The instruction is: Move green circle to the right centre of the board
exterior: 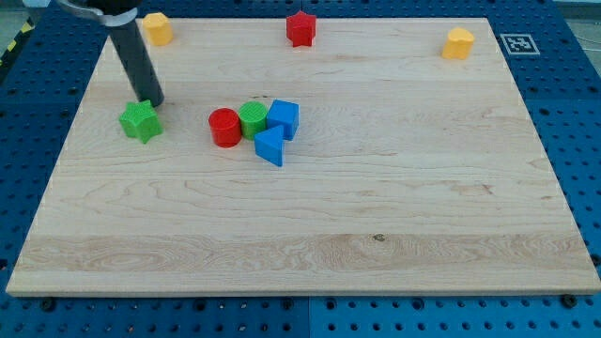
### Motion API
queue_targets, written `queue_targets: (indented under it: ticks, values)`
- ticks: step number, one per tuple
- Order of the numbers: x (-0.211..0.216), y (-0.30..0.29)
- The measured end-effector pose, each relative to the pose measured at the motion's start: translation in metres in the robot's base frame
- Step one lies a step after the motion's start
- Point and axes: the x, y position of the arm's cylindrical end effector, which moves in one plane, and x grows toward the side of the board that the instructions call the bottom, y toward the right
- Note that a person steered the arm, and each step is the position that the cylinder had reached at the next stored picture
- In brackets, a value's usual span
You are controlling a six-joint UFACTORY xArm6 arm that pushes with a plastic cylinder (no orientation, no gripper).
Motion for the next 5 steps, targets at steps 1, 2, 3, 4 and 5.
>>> queue_targets:
  ticks: [1, 2, 3, 4, 5]
  values:
    - [-0.004, 0.033]
    - [-0.005, 0.051]
    - [-0.004, 0.055]
    - [-0.003, 0.068]
    - [-0.001, 0.082]
